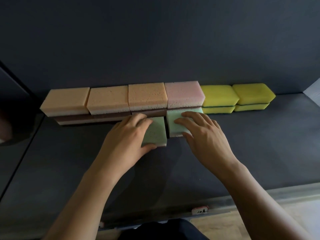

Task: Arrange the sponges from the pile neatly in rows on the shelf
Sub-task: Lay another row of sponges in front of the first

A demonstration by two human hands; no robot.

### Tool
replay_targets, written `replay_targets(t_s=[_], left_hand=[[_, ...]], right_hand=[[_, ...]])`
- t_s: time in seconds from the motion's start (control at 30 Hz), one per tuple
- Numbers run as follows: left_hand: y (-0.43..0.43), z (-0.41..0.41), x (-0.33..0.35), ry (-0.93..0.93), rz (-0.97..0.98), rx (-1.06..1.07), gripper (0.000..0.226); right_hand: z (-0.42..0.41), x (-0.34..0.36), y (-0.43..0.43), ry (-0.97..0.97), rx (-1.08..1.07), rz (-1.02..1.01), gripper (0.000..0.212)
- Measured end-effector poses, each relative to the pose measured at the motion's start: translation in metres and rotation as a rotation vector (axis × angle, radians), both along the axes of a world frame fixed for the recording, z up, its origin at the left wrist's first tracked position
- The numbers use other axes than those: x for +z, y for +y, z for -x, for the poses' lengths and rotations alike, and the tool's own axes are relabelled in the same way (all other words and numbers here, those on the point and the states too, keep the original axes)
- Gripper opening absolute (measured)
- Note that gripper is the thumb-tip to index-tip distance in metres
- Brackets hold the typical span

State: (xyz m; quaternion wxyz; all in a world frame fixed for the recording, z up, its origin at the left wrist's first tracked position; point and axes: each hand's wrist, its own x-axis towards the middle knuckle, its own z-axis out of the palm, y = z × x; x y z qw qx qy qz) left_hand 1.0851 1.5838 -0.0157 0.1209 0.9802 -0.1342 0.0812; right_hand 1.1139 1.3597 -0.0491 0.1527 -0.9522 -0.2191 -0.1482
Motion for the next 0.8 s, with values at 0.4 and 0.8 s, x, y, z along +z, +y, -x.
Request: replay_targets(t_s=[0.4,0.8], left_hand=[[-0.005,-0.007,-0.001,-0.018,-0.034,-0.022,0.058],[-0.013,-0.018,-0.005,-0.049,-0.045,0.007,0.051]], right_hand=[[0.001,0.0,0.0,-0.006,-0.001,-0.004,0.044],[-0.001,0.001,0.0,-0.013,0.002,-0.003,0.048]])
